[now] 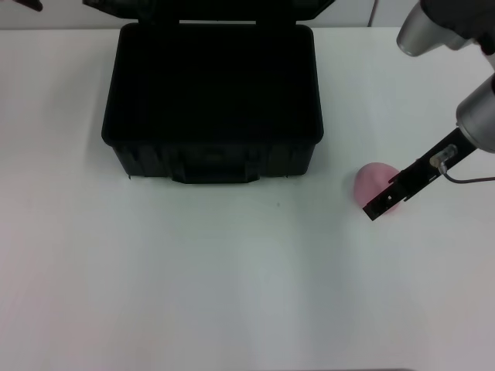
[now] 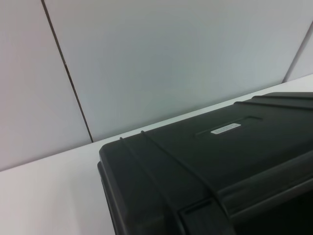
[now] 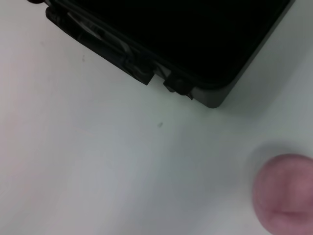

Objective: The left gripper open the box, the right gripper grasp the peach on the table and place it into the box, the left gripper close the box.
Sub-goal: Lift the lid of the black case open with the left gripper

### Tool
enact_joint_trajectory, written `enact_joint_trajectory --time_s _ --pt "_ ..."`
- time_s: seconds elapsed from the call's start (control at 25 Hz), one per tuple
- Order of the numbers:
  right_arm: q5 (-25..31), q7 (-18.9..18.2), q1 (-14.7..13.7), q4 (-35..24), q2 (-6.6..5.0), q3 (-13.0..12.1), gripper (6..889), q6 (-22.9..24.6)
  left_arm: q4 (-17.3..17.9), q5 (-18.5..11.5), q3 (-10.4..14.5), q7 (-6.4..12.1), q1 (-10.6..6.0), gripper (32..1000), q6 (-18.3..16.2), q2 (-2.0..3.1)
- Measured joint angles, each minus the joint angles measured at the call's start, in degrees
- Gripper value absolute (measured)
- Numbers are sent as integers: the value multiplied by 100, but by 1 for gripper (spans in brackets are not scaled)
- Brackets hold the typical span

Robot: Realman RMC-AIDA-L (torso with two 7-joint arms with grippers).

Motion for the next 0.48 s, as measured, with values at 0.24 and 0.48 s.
enact_joint_trajectory --time_s 0.24,0.48 --pt "0 0 0 0 0 2 845 0 -4 40 -56 36 -39 383 2 0" --pt "0 0 0 0 0 18 845 0 -5 42 -60 47 -41 383 2 0"
